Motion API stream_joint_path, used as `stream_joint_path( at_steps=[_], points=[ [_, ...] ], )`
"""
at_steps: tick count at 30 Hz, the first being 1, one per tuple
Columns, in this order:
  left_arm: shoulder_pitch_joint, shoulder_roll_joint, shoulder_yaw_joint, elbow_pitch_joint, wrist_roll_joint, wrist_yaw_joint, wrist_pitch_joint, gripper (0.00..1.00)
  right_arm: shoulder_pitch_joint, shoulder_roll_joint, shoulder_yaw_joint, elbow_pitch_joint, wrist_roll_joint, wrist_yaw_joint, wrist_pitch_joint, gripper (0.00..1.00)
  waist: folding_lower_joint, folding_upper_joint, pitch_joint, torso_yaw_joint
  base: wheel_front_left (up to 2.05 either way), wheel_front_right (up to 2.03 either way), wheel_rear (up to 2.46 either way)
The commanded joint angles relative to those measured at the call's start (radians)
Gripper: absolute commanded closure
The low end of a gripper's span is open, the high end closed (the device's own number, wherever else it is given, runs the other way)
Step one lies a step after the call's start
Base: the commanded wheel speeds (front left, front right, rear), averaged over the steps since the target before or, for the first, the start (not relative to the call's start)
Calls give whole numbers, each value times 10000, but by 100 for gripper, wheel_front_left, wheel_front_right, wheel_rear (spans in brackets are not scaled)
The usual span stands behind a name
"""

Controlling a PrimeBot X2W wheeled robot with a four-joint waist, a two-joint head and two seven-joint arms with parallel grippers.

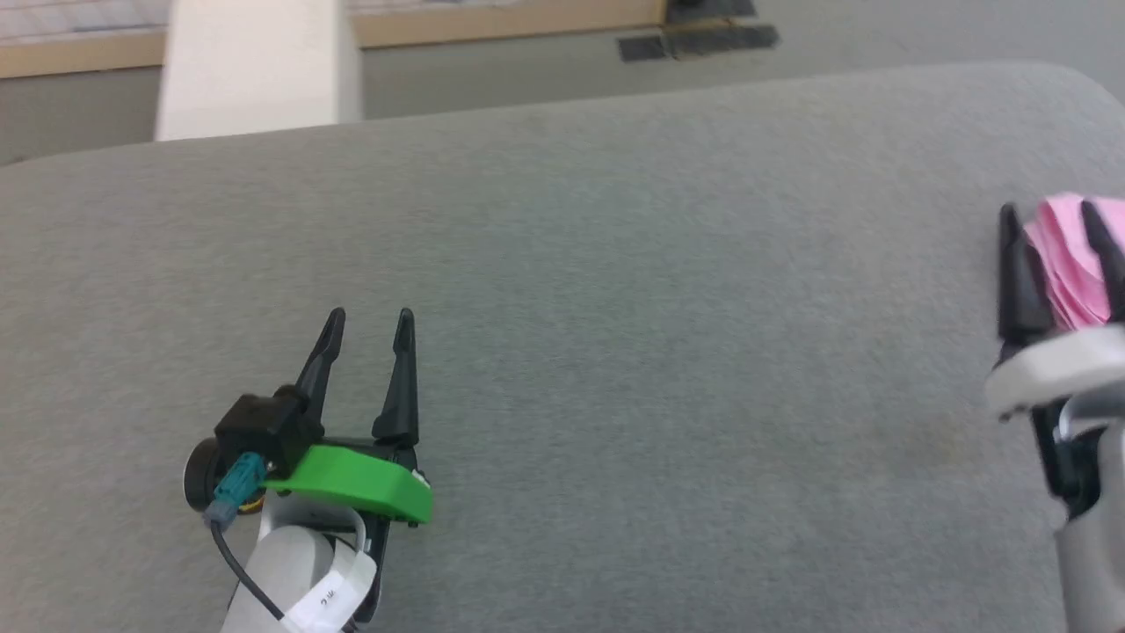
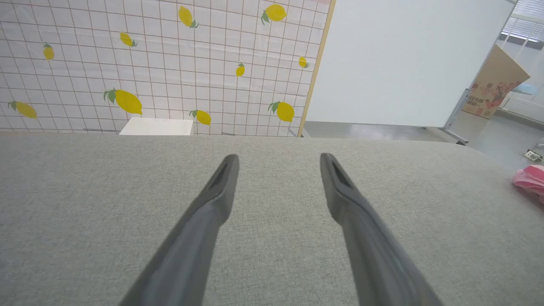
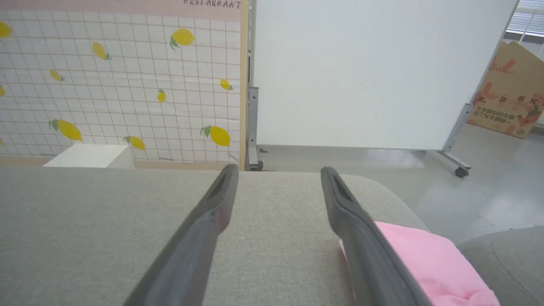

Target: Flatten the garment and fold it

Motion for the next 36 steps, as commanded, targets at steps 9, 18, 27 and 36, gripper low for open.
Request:
stream_joint_path(
  at_steps=[9,18,27,36],
  points=[
    [459,-57,153,-145,-155,237,-41,0,2433,889,47,-2310,-228,-15,-645,0,1,-1,-1157,1713,0,0,0],
    [829,-59,174,-247,-171,299,-41,0,3843,1482,-41,-3049,-715,-15,-804,0,1,-1,-1374,2020,0,0,0],
    [1128,-60,167,-275,-195,352,-41,0,4513,1658,-82,-3524,-710,-15,-817,0,1,-1,-1475,1938,0,0,0],
    [1156,-60,106,-229,-283,418,-41,0,4609,1663,77,-3554,-451,-15,-819,0,1,-1,-1505,1825,0,0,0]
  ],
)
